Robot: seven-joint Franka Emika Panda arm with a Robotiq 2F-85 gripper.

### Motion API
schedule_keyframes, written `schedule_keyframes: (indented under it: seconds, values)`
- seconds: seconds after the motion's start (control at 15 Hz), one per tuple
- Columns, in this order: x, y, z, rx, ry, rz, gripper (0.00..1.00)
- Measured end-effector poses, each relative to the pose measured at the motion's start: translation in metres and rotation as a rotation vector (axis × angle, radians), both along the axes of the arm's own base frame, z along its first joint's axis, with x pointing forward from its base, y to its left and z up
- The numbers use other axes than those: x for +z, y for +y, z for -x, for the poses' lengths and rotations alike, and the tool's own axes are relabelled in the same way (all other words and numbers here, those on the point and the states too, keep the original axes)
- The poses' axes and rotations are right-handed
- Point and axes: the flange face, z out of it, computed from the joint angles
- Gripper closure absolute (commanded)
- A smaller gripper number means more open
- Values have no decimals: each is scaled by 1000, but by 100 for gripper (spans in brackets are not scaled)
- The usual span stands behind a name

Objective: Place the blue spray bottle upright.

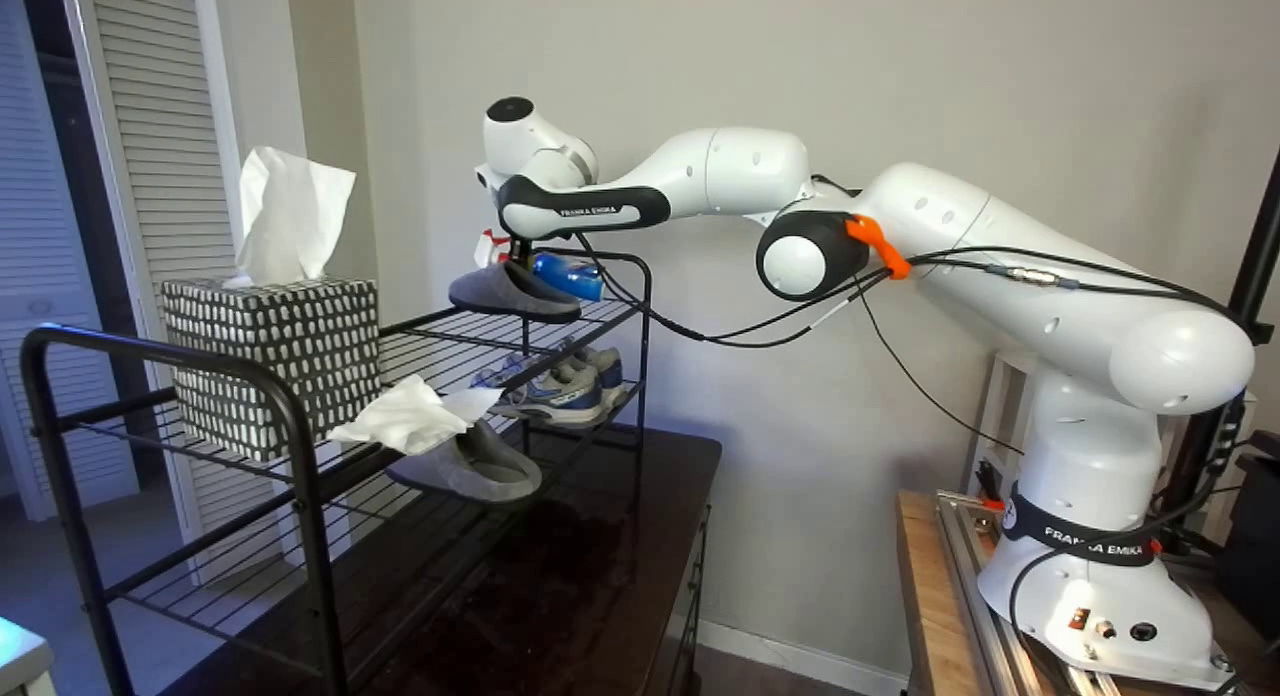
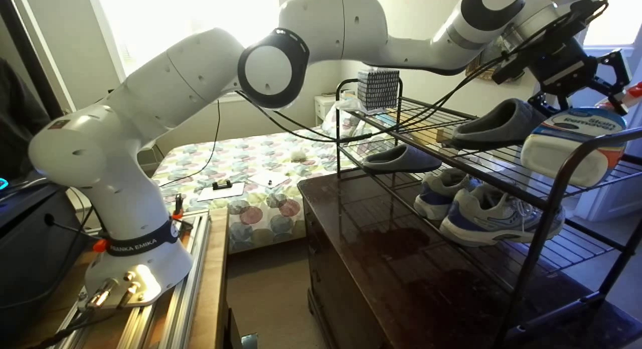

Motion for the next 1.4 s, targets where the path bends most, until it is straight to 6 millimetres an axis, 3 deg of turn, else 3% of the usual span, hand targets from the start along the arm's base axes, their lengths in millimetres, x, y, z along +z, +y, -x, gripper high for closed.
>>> schedule_keyframes:
  seconds: [0.33,0.67,1.13,1.4]
  values:
    - [39,-2,8,-49,-91,-104,70]
    - [68,-18,17,-84,-158,-208,70]
    - [96,-50,34,-162,-215,-363,70]
    - [114,-47,39,-176,-262,-437,70]
